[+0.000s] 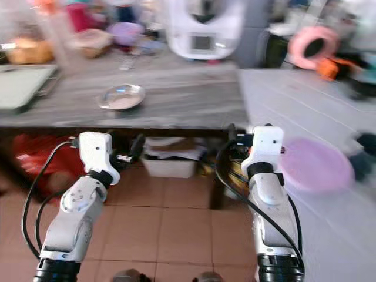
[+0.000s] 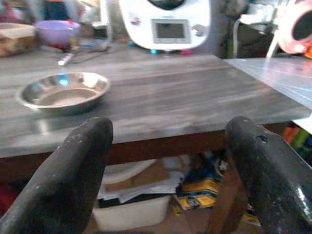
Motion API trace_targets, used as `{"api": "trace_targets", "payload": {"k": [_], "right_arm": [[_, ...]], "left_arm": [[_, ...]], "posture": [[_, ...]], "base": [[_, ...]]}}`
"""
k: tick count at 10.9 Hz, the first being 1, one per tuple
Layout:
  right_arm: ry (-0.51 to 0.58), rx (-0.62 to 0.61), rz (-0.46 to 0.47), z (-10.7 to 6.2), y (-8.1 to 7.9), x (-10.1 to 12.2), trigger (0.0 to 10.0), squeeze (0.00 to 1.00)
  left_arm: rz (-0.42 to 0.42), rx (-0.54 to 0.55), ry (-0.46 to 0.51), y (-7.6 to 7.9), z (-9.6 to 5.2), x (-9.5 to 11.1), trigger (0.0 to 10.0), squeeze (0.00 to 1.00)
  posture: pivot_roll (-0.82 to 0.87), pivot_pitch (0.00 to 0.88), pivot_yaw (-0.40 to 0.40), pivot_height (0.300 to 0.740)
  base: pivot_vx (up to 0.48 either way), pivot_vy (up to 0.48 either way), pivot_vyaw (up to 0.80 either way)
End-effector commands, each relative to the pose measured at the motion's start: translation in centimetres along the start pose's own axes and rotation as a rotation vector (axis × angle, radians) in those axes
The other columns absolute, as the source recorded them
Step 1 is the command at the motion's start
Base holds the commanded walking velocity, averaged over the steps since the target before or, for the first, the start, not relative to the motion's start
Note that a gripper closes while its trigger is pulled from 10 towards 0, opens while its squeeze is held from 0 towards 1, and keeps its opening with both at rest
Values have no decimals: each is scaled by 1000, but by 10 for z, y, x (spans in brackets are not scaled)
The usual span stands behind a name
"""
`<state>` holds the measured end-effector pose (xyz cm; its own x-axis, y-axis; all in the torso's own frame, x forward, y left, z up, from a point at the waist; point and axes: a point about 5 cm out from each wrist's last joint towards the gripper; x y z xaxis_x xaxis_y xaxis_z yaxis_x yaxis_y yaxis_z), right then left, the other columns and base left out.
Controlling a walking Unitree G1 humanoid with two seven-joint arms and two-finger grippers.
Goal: Setting the table
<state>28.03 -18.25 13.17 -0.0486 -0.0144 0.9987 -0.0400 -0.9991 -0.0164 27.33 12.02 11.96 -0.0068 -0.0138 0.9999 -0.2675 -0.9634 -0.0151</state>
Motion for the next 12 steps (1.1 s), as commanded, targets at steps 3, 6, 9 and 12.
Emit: {"api": "trace_targets", "payload": {"k": [3, 6, 9, 12], "right_arm": [[27, 18, 8, 2, -2, 6, 10000, 0], [44, 35, 1, 2, -5, 9, 10000, 0], [45, 42, -7, 1, -5, 9, 10000, 0], [43, 42, -7, 1, -5, 8, 10000, 0]], "left_arm": [[17, 48, 12, -11, 5, 4, 10000, 0], [24, 84, 10, -14, 5, 4, 10000, 0], [0, 110, -13, -15, 6, 2, 10000, 0], [3, 110, -17, -15, 7, 2, 10000, 0]], "posture": [[-66, 0, 18, 740], [-67, 0, 18, 740], [-67, 0, 14, 740], [-69, 0, 15, 740]], "base": [[0, 0, -533], [0, 0, 0], [-102, 0, 0], [-324, 0, 0]]}}
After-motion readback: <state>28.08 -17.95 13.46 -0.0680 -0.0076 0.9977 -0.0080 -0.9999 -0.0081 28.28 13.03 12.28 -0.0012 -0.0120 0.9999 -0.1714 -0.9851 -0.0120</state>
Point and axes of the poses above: a point about 5 cm out from each wrist's last joint towards the gripper, its own z axis pointing out of the wrist towards the gripper, its own x axis along the axis of the wrist's last joint, y = z × x, and after that the axes turned 4 degrees about z, right-handed
